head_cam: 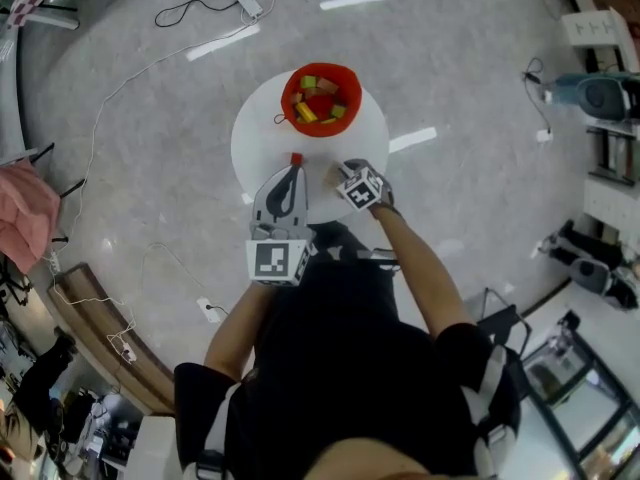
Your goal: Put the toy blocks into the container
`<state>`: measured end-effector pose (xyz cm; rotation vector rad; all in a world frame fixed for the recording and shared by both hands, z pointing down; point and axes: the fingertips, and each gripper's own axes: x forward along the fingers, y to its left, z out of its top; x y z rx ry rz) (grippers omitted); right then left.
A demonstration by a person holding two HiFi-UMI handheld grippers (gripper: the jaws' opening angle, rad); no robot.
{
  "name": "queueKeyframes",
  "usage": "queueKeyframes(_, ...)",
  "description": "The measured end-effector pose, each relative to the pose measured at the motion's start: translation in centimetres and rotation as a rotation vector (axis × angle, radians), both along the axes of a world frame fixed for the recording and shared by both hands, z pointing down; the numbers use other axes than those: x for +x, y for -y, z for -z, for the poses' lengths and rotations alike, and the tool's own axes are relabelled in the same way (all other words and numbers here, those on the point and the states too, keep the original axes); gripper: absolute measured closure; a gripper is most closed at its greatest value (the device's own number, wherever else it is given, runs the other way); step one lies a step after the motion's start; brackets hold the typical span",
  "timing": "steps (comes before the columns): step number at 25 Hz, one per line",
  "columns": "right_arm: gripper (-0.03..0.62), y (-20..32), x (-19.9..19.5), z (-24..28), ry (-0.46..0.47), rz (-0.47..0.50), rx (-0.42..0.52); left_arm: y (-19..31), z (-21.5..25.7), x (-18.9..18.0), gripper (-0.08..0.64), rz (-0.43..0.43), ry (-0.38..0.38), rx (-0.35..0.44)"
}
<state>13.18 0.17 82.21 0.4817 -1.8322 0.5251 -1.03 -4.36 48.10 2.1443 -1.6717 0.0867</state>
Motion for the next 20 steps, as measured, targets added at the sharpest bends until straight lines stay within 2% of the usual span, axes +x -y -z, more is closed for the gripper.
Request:
queueKeyframes(2, 0.531, 0.2, 0.3, -1.0, -0.035, 0.025, -0.007, 0.3, -0.3, -0.1, 0.561, 0.004, -0.009, -0.009)
queueKeyframes(9, 0.531, -0.8, -0.5, -3.3, -0.034, 0.076, -0.072, 0.8, -1.0, -0.6, 0.561, 0.006, -0.013, -0.038)
queueKeyframes(13, 0.531, -0.9, -0.4, -3.7, -0.064, 0.061, -0.083, 1.0, -1.2, -1.2, 0.561, 0.011, -0.013, -0.053)
queueKeyframes(20, 0.531, -0.3, -0.9, -3.7, -0.033, 0.042, -0.077, 1.0, -1.6, -2.0, 0.561, 0.021, -0.015, -0.063)
